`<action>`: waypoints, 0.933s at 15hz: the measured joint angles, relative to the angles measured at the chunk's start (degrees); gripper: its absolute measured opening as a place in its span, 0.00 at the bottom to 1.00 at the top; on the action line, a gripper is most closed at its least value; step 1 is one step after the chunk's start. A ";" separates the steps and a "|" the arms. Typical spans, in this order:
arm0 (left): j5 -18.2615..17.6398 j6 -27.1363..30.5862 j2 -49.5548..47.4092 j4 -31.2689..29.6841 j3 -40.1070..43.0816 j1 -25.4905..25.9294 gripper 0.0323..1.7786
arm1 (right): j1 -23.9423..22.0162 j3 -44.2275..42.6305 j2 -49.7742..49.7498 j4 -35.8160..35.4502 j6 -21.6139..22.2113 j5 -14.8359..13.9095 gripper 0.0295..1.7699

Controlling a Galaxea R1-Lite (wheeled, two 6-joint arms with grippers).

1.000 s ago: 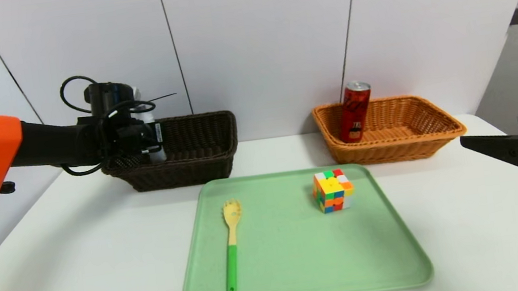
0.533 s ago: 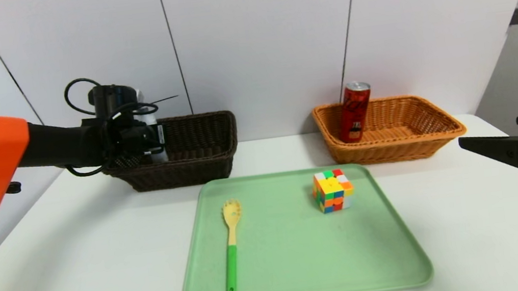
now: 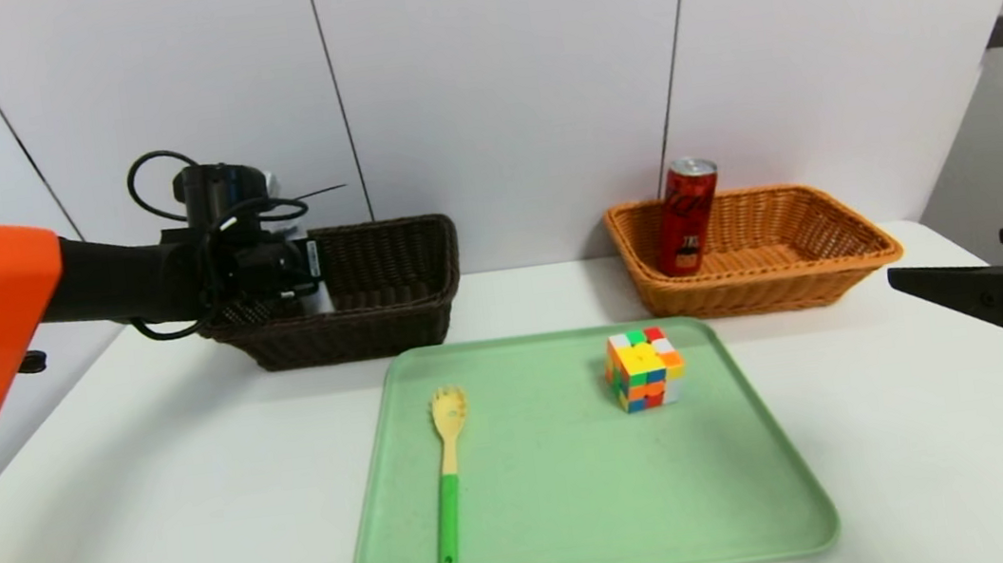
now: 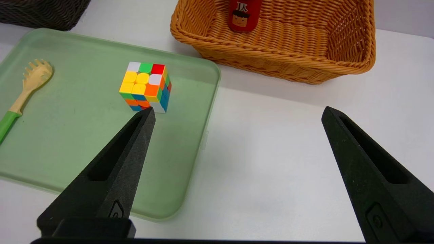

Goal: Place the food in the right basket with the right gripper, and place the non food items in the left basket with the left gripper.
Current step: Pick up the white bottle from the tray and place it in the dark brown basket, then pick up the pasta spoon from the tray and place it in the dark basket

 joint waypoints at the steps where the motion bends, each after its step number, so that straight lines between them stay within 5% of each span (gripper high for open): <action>1: 0.02 -0.04 0.04 0.00 -0.04 0.00 0.61 | -0.01 0.02 0.00 0.02 0.00 0.02 0.96; 8: 0.11 0.24 -2.58 0.15 -0.06 0.09 0.81 | 0.02 0.26 -0.07 0.00 0.00 0.00 0.96; 14: -0.06 3.56 -15.68 6.49 -0.87 0.04 0.89 | 0.02 -0.16 -0.20 -0.35 0.00 -0.05 0.96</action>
